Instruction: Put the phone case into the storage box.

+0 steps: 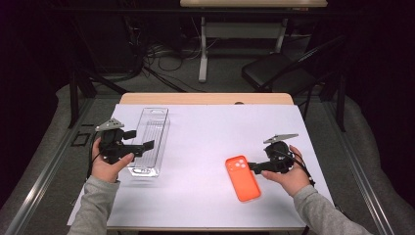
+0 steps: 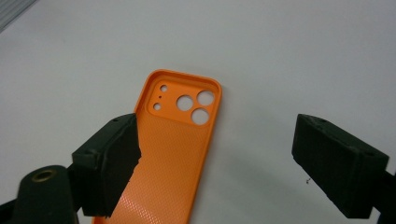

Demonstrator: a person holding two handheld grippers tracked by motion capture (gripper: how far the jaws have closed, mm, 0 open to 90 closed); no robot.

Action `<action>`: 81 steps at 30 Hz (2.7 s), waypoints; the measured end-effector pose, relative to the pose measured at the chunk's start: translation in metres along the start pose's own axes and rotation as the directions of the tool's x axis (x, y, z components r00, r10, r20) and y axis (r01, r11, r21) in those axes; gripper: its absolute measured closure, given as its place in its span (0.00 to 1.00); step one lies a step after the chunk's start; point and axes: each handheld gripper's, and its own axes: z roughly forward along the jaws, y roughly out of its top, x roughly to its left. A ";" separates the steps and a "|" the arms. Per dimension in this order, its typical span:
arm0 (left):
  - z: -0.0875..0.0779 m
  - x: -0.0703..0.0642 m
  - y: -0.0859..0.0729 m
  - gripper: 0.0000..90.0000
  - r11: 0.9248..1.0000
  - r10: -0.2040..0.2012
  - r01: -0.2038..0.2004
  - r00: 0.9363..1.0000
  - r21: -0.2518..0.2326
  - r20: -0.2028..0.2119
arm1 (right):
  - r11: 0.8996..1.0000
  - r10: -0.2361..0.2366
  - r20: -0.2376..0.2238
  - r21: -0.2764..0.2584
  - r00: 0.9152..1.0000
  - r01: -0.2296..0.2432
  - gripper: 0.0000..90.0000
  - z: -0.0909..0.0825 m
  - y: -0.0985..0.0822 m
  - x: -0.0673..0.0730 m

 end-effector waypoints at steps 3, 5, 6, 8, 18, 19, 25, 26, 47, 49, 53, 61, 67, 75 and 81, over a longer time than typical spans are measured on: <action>0.000 0.000 -0.001 0.12 1.000 0.002 -0.002 1.000 0.003 -0.005 | 1.000 -0.001 -0.006 0.023 1.000 0.001 0.18 0.003 0.004 0.001; 0.000 0.000 -0.001 0.12 1.000 -0.002 0.002 1.000 0.002 -0.006 | 0.999 -0.001 -0.005 0.038 1.000 0.001 0.19 0.005 0.007 0.001; 0.000 0.000 -0.001 0.12 1.000 0.000 0.000 1.000 0.001 -0.006 | 0.999 -0.001 -0.003 0.042 1.000 0.001 0.20 0.006 0.008 0.001; -0.001 0.000 -0.001 0.12 1.000 0.002 -0.002 1.000 -0.002 -0.006 | 0.998 0.014 0.004 0.065 1.000 -0.014 0.24 0.008 0.011 0.001; -0.004 0.002 -0.003 0.12 1.000 0.004 -0.004 1.000 -0.001 -0.005 | 0.985 0.084 -0.008 0.153 0.996 -0.082 0.45 0.019 0.015 -0.002; -0.005 0.002 -0.003 0.12 1.000 0.004 -0.004 1.000 -0.002 -0.006 | 0.982 0.087 -0.007 0.166 0.996 -0.085 0.46 0.020 0.016 -0.002; -0.006 0.002 -0.003 0.13 1.000 -0.002 0.002 1.000 -0.009 -0.006 | 0.978 0.076 0.025 0.192 0.997 -0.079 0.48 0.025 0.015 0.000; -0.006 0.002 -0.003 0.13 1.000 -0.003 0.003 1.000 -0.009 -0.007 | 0.980 0.061 0.031 0.190 0.998 -0.066 0.49 0.027 0.015 0.000; -0.008 0.006 -0.004 0.14 1.000 -0.017 0.017 1.000 -0.014 -0.009 | 0.980 0.062 0.016 0.189 0.998 -0.064 0.59 0.028 0.027 -0.002; -0.007 0.006 -0.004 0.15 1.000 -0.016 0.016 1.000 -0.014 -0.007 | 0.973 0.091 0.009 0.213 0.996 -0.091 0.59 0.028 0.029 -0.002; -0.008 0.006 -0.004 0.15 1.000 -0.017 0.017 1.000 -0.014 -0.004 | 0.967 0.124 -0.001 0.226 0.992 -0.120 0.54 0.031 0.031 -0.003; -0.008 0.007 -0.005 0.16 1.000 -0.017 0.017 1.000 -0.013 -0.003 | 0.958 0.081 0.047 0.272 0.996 -0.091 0.48 0.037 0.033 0.000; -0.009 0.007 -0.005 0.16 1.000 -0.020 0.020 1.000 -0.017 -0.003 | 0.950 0.084 0.064 0.297 0.994 -0.100 0.56 0.043 0.032 0.002; -0.010 0.008 -0.005 0.16 0.999 -0.024 0.024 1.000 -0.022 -0.004 | 0.948 0.070 0.079 0.305 0.994 -0.091 0.68 0.049 0.028 0.006; -0.010 0.008 -0.005 0.17 1.000 -0.023 0.023 1.000 -0.022 -0.005 | 0.951 0.060 0.070 0.298 0.996 -0.079 0.64 0.054 0.026 0.008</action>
